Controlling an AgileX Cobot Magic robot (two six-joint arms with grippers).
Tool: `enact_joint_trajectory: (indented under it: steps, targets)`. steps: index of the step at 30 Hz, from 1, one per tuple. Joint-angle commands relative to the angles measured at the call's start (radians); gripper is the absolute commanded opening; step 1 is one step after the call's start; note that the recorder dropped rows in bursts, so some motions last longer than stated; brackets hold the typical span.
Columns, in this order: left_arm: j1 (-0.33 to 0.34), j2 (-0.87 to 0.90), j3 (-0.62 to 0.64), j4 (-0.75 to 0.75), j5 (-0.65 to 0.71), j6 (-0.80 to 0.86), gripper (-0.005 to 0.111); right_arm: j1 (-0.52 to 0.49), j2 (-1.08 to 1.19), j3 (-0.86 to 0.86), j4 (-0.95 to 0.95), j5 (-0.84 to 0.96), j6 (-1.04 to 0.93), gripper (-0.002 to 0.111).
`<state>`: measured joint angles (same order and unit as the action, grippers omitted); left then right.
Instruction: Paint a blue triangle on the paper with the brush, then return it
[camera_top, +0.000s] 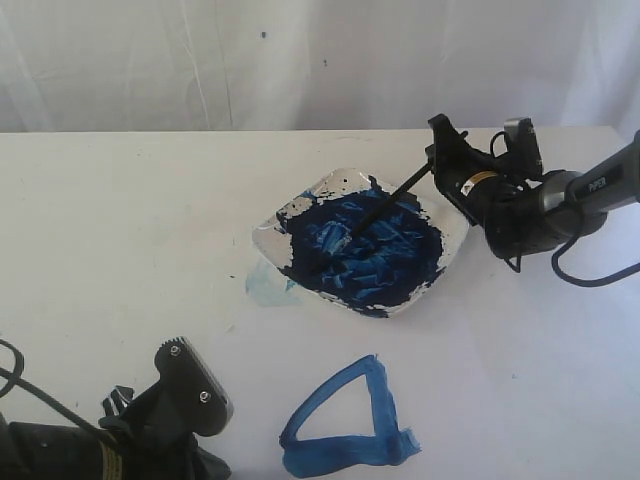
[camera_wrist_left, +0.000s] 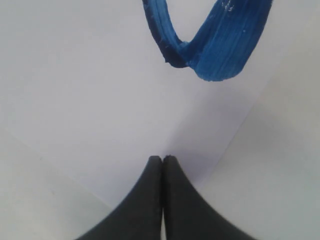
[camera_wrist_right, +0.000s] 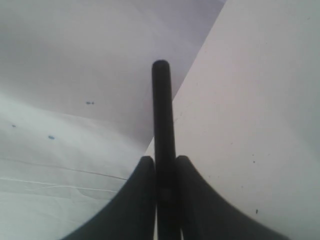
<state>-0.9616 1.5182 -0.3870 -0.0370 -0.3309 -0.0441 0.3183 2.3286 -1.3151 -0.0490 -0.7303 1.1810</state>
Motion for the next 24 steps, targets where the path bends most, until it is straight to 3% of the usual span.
enact_joint_trajectory:
  steps: [1, 24]
  targets:
    - [0.003, 0.005, 0.007, -0.007, 0.033, -0.001, 0.0, 0.0, -0.001, -0.003, 0.001, 0.002, -0.007, 0.015]
    - [0.003, 0.005, 0.007, -0.007, 0.033, -0.001, 0.0, 0.0, -0.001, -0.062, 0.001, 0.049, -0.243, 0.016]
